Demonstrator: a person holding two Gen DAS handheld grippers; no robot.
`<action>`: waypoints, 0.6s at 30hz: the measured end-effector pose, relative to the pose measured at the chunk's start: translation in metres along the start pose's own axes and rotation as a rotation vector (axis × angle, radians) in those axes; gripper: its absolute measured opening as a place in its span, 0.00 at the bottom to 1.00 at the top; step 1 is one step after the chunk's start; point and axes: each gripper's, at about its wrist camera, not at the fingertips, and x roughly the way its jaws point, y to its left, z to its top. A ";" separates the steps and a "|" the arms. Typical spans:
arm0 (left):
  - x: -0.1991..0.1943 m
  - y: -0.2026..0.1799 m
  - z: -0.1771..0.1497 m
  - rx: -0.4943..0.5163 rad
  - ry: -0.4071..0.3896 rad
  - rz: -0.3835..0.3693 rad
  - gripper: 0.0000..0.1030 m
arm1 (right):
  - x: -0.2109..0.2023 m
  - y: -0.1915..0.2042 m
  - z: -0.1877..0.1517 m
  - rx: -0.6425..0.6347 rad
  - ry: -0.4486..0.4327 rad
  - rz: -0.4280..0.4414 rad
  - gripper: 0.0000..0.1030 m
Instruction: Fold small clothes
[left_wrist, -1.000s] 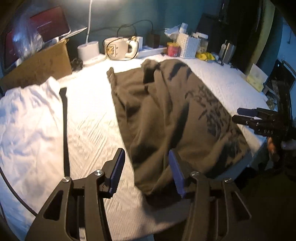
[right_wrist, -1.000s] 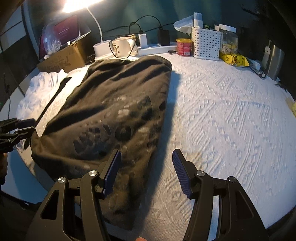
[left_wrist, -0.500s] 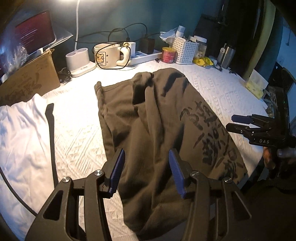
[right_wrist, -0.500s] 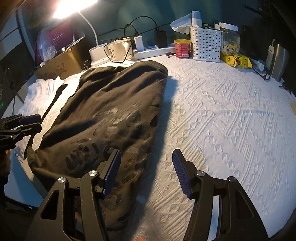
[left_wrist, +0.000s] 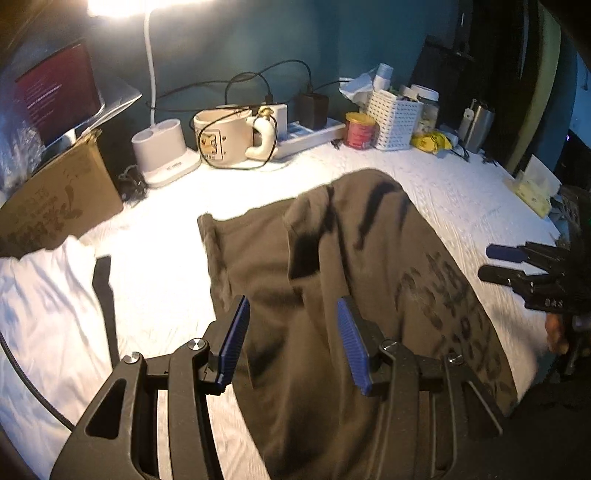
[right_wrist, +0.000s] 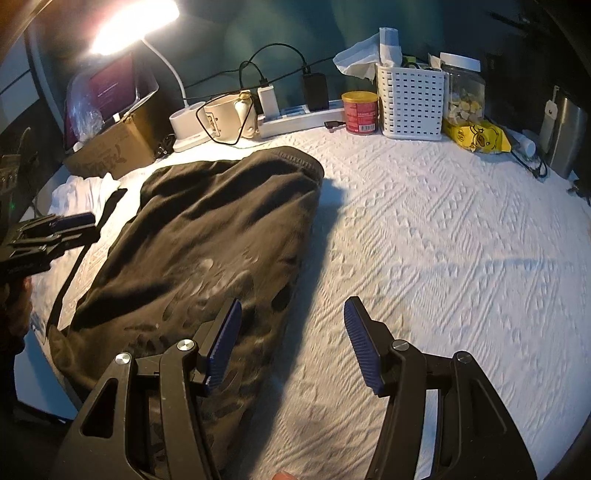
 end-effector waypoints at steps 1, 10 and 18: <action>0.003 0.001 0.003 0.001 -0.008 -0.002 0.48 | 0.002 -0.001 0.003 -0.001 0.003 0.000 0.59; 0.045 0.008 0.026 -0.017 -0.033 -0.082 0.47 | 0.014 -0.004 0.027 -0.024 -0.022 0.010 0.59; 0.065 0.019 0.031 -0.046 -0.014 -0.133 0.08 | 0.030 -0.014 0.042 0.008 -0.009 0.036 0.59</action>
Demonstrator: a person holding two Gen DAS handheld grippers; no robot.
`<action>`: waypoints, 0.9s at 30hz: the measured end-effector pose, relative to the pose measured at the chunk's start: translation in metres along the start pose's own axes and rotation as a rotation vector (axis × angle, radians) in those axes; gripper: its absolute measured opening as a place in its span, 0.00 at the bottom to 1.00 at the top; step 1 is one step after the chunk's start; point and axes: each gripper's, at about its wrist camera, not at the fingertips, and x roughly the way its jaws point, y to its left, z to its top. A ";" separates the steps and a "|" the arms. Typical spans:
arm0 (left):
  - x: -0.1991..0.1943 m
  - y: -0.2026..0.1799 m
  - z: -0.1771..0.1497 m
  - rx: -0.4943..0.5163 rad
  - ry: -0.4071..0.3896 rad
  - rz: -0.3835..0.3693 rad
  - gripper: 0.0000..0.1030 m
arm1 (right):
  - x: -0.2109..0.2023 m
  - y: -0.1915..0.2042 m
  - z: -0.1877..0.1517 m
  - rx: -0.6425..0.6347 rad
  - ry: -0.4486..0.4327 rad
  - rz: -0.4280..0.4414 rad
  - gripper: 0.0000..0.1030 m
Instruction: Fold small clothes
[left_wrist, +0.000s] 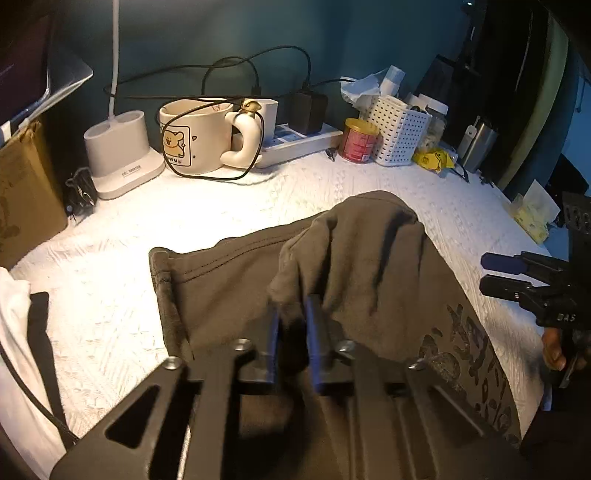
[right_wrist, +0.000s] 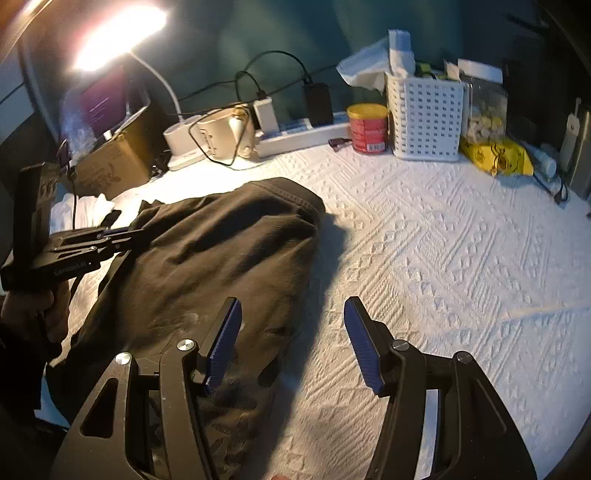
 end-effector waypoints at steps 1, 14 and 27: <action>-0.002 0.001 0.001 -0.001 -0.008 -0.004 0.06 | 0.002 -0.002 0.002 0.005 0.005 -0.002 0.59; -0.034 0.030 0.015 -0.055 -0.091 0.017 0.04 | 0.033 -0.022 0.046 0.107 -0.016 0.057 0.59; -0.020 0.046 0.014 -0.067 -0.059 -0.011 0.04 | 0.093 -0.037 0.063 0.276 0.099 0.180 0.37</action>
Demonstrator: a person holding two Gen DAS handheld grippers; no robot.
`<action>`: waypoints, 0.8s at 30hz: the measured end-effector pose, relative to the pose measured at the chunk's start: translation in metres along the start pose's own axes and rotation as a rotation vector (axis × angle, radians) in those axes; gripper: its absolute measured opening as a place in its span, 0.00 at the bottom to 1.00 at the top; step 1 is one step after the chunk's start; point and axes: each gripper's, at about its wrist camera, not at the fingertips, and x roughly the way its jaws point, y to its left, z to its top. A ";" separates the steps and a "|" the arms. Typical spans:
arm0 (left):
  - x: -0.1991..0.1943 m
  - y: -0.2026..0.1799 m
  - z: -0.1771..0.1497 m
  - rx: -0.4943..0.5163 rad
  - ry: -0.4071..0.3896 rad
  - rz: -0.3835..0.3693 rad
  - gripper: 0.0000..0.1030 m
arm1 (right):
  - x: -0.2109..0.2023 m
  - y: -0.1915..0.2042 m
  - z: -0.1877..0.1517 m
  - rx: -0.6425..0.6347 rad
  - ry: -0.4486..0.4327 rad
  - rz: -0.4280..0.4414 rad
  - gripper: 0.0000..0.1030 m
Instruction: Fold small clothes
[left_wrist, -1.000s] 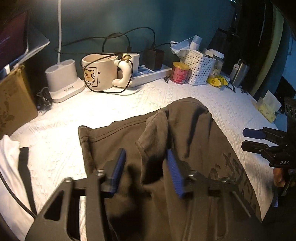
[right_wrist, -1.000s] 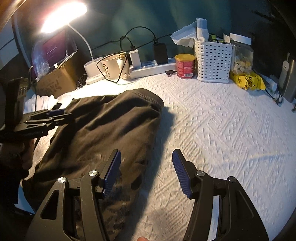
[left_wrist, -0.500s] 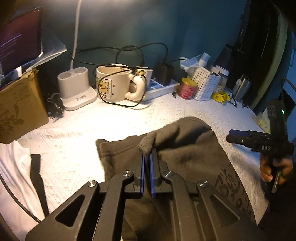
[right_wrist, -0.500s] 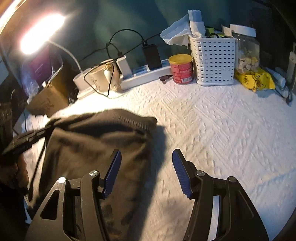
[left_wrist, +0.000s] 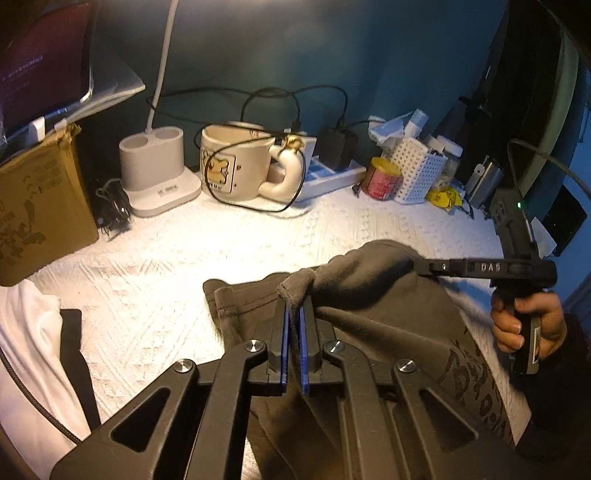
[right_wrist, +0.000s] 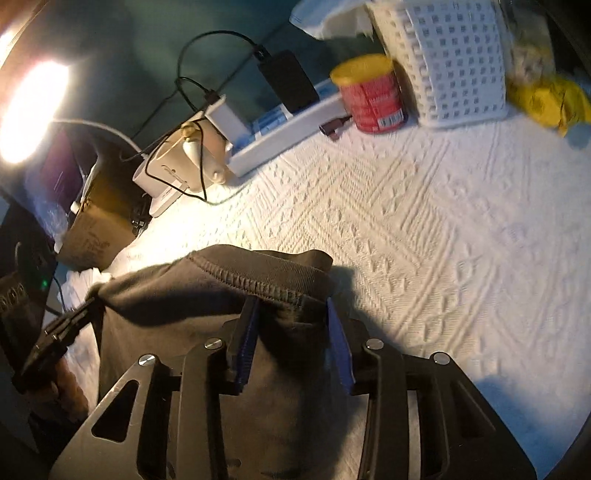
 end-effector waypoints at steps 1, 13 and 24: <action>0.002 0.002 -0.001 -0.007 0.006 -0.003 0.04 | 0.002 -0.001 0.002 0.013 0.004 0.015 0.34; 0.013 0.013 0.002 -0.029 0.014 0.001 0.04 | 0.016 0.003 0.032 0.002 -0.010 0.033 0.23; 0.024 0.026 -0.012 -0.091 0.084 0.003 0.06 | 0.001 0.005 0.021 -0.078 -0.046 -0.092 0.42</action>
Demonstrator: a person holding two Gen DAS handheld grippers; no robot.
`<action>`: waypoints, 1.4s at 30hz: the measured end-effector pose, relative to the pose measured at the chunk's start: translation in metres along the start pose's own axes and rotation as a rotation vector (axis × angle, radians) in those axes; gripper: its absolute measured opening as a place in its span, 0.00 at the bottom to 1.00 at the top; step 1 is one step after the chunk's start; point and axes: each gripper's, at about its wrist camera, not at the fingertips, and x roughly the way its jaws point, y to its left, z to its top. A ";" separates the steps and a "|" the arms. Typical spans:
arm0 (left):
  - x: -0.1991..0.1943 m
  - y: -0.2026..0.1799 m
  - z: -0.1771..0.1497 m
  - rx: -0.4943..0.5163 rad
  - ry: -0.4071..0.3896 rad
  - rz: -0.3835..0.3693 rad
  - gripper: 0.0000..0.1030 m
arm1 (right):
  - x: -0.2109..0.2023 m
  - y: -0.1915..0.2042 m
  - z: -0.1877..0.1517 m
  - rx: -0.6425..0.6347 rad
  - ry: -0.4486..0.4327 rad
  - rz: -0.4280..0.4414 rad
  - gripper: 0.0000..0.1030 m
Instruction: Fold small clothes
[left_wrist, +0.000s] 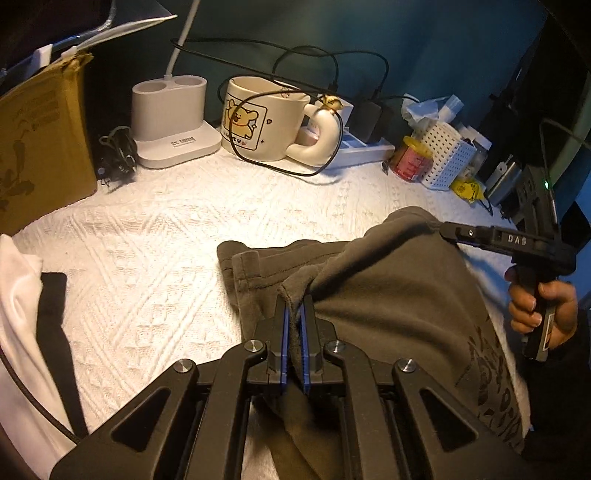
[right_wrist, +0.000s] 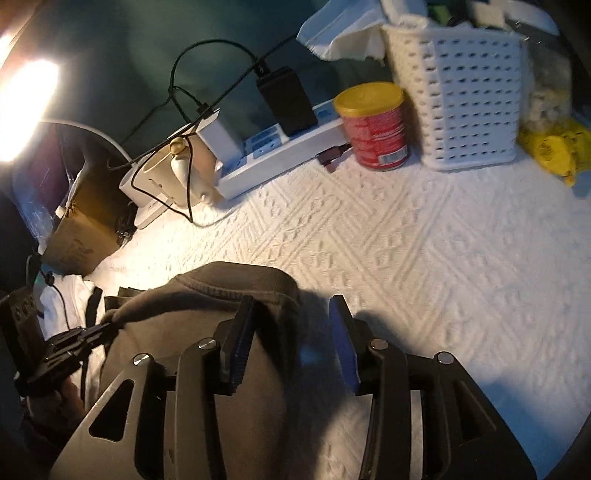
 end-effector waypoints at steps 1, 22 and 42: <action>-0.002 0.000 0.000 -0.003 -0.001 0.000 0.06 | -0.003 -0.001 -0.001 0.001 -0.003 -0.008 0.42; -0.052 -0.022 -0.062 -0.024 0.002 -0.041 0.32 | -0.059 0.029 -0.079 -0.056 0.001 -0.055 0.42; -0.084 -0.052 -0.132 -0.062 0.056 -0.237 0.03 | -0.090 0.045 -0.151 -0.129 -0.005 -0.089 0.42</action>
